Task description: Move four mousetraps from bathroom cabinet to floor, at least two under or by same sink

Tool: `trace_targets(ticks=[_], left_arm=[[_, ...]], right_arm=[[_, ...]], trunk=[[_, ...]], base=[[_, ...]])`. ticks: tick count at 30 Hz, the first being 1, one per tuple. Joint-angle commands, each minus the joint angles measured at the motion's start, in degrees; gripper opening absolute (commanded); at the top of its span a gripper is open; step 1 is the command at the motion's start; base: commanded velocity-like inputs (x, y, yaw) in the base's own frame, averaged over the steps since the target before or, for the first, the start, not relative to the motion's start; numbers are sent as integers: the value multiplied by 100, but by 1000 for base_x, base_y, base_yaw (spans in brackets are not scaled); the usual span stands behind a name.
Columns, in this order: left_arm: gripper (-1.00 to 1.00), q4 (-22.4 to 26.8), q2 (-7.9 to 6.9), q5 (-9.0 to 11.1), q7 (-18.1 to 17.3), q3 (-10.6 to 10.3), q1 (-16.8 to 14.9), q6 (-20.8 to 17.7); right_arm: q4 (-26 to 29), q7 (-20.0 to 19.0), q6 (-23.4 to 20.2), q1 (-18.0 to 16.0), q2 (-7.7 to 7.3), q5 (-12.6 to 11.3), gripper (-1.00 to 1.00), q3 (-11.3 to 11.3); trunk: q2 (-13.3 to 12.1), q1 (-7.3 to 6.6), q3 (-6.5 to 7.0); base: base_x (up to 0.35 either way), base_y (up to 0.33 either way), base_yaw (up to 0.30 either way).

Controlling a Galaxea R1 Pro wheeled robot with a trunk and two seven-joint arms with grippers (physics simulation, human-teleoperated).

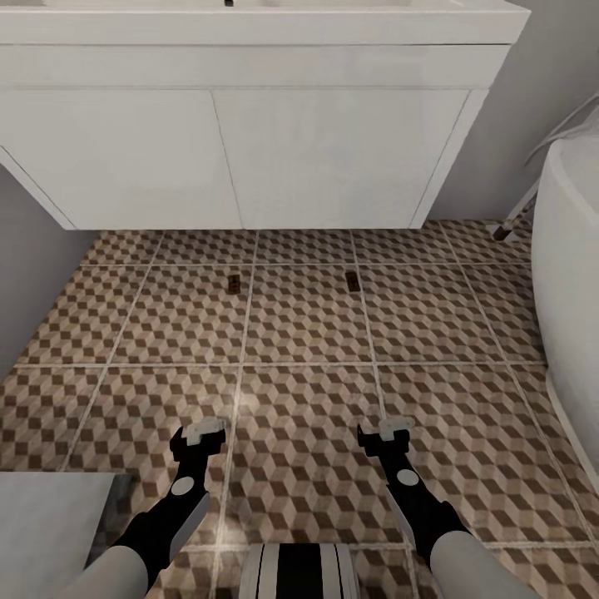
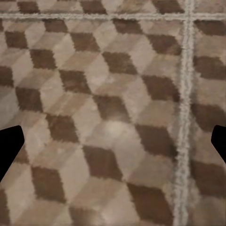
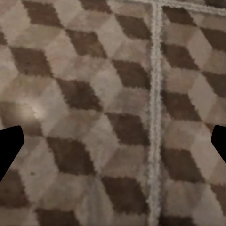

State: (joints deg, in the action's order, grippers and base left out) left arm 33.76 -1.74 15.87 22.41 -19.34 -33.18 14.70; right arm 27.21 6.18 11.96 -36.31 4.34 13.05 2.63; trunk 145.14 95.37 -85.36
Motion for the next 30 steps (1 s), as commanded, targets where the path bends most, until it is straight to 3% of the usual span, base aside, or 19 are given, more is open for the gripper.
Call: trace_targets(ticks=[1, 11, 22, 30], left_arm=[[100, -1, -9, 61, 40, -47, -4, 27], [100, 1, -10, 78, 36, -23, -4, 41], [100, -36, -11, 61, 65, -15, -4, 15], [100, -432, -11, 77, 54, -2, -1, 40]], right_arm=[[-5, 15, 17, -2, 6, 59, 100, 27], [-5, 15, 17, -6, 5, 58, 100, 27], [-7, 15, 17, -5, 5, 60, 100, 27], [-15, 15, 17, -4, 5, 58, 100, 27]], trunk=[[1, -1, -3], [1, -1, -3], [-13, -29, 241], [-24, -50, 418]], base=[[-9, 0, 0], [-2, 0, 0], [0, 0, 0], [0, 0, 0]])
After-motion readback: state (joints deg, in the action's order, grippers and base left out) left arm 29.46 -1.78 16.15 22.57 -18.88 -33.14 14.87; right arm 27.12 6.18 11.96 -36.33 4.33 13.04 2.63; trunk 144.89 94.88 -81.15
